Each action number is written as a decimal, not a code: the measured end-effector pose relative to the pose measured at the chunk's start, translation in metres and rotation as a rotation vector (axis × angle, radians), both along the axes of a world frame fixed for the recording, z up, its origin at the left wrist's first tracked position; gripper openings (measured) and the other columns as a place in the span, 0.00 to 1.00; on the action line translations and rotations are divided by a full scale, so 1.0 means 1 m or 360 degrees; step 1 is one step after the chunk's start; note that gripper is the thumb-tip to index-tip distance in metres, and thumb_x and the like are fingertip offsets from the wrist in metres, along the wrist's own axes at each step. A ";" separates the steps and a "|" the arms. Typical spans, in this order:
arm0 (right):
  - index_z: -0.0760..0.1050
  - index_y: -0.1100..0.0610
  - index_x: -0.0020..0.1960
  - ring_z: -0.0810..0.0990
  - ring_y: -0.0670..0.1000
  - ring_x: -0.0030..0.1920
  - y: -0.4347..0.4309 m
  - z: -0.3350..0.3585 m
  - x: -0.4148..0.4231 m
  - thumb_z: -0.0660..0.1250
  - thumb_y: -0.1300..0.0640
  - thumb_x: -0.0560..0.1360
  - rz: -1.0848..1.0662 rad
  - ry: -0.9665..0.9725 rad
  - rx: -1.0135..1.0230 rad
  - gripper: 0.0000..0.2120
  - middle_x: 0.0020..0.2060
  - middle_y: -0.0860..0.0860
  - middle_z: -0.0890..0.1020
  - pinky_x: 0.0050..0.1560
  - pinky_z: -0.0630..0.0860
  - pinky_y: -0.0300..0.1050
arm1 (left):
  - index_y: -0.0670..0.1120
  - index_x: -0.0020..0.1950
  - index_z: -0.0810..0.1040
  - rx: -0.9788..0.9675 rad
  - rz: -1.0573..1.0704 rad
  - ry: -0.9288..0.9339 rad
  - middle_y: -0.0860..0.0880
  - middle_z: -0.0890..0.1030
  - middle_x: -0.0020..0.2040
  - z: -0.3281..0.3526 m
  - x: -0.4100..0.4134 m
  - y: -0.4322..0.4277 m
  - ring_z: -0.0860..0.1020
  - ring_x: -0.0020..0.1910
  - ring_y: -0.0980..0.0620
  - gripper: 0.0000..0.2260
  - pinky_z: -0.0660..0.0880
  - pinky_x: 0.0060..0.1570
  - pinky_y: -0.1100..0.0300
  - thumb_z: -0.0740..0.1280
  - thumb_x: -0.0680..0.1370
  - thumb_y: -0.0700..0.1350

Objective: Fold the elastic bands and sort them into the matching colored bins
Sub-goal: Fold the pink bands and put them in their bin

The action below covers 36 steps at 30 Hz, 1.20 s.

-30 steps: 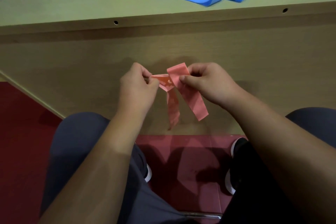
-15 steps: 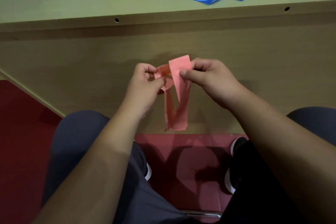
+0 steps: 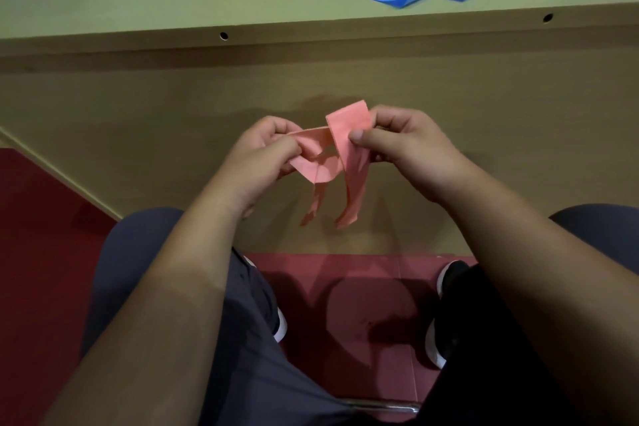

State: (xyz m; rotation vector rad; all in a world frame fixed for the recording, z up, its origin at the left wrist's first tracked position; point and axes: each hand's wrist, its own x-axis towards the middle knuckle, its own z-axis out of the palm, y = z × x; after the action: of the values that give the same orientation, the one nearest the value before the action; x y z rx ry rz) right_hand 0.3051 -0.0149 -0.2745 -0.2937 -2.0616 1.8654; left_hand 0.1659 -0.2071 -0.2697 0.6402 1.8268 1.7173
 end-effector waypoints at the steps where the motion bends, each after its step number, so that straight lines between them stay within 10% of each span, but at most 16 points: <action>1: 0.79 0.69 0.50 0.79 0.54 0.44 0.000 0.000 0.000 0.73 0.59 0.78 0.0040 -0.0016 0.0016 0.11 0.42 0.59 0.81 0.52 0.75 0.54 | 0.45 0.53 0.79 0.0065 -0.0040 -0.0044 0.48 0.82 0.41 0.001 0.000 -0.001 0.77 0.41 0.51 0.10 0.74 0.41 0.62 0.71 0.72 0.39; 7: 0.83 0.62 0.61 0.77 0.53 0.44 0.001 0.004 0.005 0.73 0.60 0.78 0.0307 -0.0167 -0.0247 0.13 0.48 0.57 0.82 0.47 0.75 0.44 | 0.44 0.57 0.76 0.0339 -0.0013 -0.0244 0.40 0.85 0.51 0.003 0.000 -0.001 0.82 0.47 0.45 0.15 0.77 0.46 0.53 0.70 0.72 0.38; 13: 0.84 0.58 0.63 0.74 0.64 0.57 0.002 0.000 0.012 0.74 0.59 0.75 0.0714 -0.0374 -0.0541 0.17 0.56 0.66 0.78 0.61 0.72 0.59 | 0.44 0.59 0.80 0.0380 0.0072 -0.0103 0.48 0.78 0.42 0.001 -0.010 -0.003 0.76 0.44 0.45 0.21 0.78 0.48 0.50 0.65 0.68 0.31; 19: 0.87 0.52 0.55 0.82 0.49 0.39 -0.001 0.003 0.013 0.65 0.60 0.77 0.0790 -0.0285 -0.0664 0.14 0.41 0.52 0.85 0.41 0.76 0.43 | 0.44 0.59 0.81 0.0339 -0.0016 0.0023 0.50 0.79 0.41 0.000 -0.014 -0.011 0.72 0.36 0.53 0.21 0.65 0.34 0.59 0.63 0.70 0.28; 27: 0.82 0.67 0.57 0.80 0.51 0.36 0.004 0.005 0.005 0.69 0.64 0.73 0.0504 -0.0079 -0.0602 0.15 0.36 0.52 0.84 0.42 0.72 0.44 | 0.44 0.61 0.81 -0.0120 -0.0296 0.0354 0.46 0.78 0.45 0.001 -0.017 -0.022 0.73 0.37 0.51 0.17 0.70 0.32 0.65 0.67 0.72 0.37; 29: 0.76 0.75 0.62 0.71 0.62 0.40 0.005 0.006 0.001 0.76 0.59 0.66 0.0439 -0.0066 -0.0633 0.29 0.43 0.64 0.76 0.42 0.67 0.48 | 0.46 0.60 0.82 -0.0252 -0.0401 0.0422 0.45 0.81 0.45 0.000 -0.015 -0.023 0.76 0.37 0.53 0.14 0.71 0.34 0.65 0.69 0.75 0.41; 32: 0.82 0.67 0.59 0.56 0.59 0.42 0.005 0.004 -0.003 0.79 0.55 0.61 0.0424 0.0002 -0.0714 0.29 0.45 0.63 0.70 0.41 0.53 0.53 | 0.49 0.54 0.82 -0.0475 -0.0564 0.0547 0.46 0.84 0.42 0.000 -0.011 -0.025 0.79 0.35 0.51 0.02 0.74 0.35 0.58 0.71 0.82 0.44; 36: 0.84 0.62 0.58 0.61 0.58 0.41 0.007 0.001 -0.002 0.78 0.55 0.63 0.0492 -0.0037 -0.0717 0.25 0.41 0.58 0.74 0.43 0.62 0.49 | 0.55 0.43 0.78 -0.0834 -0.0607 0.0898 0.55 0.82 0.34 -0.005 -0.010 -0.024 0.75 0.27 0.58 0.11 0.72 0.36 0.56 0.69 0.82 0.58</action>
State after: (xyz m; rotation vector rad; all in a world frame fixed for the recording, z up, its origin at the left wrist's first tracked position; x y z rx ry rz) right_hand 0.3030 -0.0083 -0.2733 -0.1065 -1.7555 2.5203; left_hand 0.1554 -0.2315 -0.2751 1.2229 2.2162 0.7986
